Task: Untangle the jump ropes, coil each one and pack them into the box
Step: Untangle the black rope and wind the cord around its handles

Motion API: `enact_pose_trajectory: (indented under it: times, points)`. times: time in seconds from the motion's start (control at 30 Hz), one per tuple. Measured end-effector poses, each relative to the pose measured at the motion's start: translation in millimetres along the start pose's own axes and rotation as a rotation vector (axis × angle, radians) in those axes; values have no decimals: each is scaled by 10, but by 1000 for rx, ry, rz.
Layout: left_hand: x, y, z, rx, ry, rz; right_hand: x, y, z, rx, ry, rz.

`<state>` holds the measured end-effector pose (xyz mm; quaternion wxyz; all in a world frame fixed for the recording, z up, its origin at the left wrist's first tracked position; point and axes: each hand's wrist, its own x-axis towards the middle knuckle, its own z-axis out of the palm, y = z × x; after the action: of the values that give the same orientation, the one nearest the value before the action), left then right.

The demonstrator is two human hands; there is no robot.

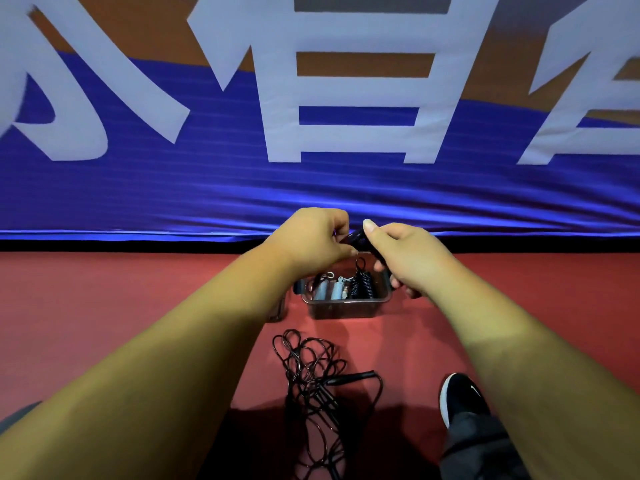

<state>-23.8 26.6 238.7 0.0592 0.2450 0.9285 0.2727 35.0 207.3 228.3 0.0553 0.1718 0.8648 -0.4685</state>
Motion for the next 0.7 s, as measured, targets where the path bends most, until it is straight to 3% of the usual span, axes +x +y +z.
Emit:
enact_pose_trajectory:
  times: [0.3, 0.37, 0.5, 0.7]
  points:
    - [-41, 67, 130, 103, 33, -64, -34, -71, 45, 185, 30, 17]
    - [-39, 86, 140, -60, 28, -103, -15, -82, 47, 235, 26, 30]
    - [-49, 174, 119, -726, -89, -252, 23, -95, 23, 309, 17, 16]
    - [-45, 201, -35, -936, -93, -249, 17, -153, -16, 352, 22, -21]
